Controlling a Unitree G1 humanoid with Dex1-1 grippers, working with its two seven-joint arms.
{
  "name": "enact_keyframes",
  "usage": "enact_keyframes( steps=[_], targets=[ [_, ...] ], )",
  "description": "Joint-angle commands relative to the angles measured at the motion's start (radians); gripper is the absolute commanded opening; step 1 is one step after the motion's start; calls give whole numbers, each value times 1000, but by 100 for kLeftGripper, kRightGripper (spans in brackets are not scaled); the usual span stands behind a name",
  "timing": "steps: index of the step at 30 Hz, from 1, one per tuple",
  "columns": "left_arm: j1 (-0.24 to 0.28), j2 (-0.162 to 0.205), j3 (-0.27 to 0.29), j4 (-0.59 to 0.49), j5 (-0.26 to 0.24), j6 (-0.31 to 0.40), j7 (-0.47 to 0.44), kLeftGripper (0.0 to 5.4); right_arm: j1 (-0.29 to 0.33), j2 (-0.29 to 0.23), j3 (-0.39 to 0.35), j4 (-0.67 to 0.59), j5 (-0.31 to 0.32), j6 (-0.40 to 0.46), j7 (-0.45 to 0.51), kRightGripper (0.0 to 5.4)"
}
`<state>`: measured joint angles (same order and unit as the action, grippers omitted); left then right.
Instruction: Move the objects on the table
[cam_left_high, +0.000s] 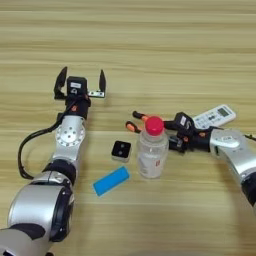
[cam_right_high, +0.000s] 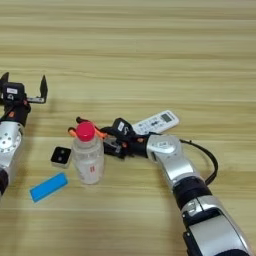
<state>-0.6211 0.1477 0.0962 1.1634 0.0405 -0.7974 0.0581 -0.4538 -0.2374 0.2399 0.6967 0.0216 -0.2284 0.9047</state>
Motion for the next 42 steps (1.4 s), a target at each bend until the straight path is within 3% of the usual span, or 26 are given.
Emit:
enact_keyframes(
  steps=[1, 16, 26, 34, 42],
  targets=[
    [-18, 1, -3, 1, 12, 0, 5, 540, -12, 1, 8, 14, -16, -3, 6, 283],
    [-19, 2, -3, 4, 11, 0, 4, 540, 4, -21, -35, -127, 35, 24, 24, 440],
    [-21, 2, -2, 7, 11, 1, 5, 540, 8, -85, -103, -222, 104, 63, 55, 535],
    [-21, 2, -2, 7, 11, 3, 4, 540, -64, -166, -190, -106, 139, 51, 73, 538],
    [-25, -1, -3, 9, 11, 7, 5, 540, -189, -258, -255, 135, 125, -7, 90, 538]
  ],
)
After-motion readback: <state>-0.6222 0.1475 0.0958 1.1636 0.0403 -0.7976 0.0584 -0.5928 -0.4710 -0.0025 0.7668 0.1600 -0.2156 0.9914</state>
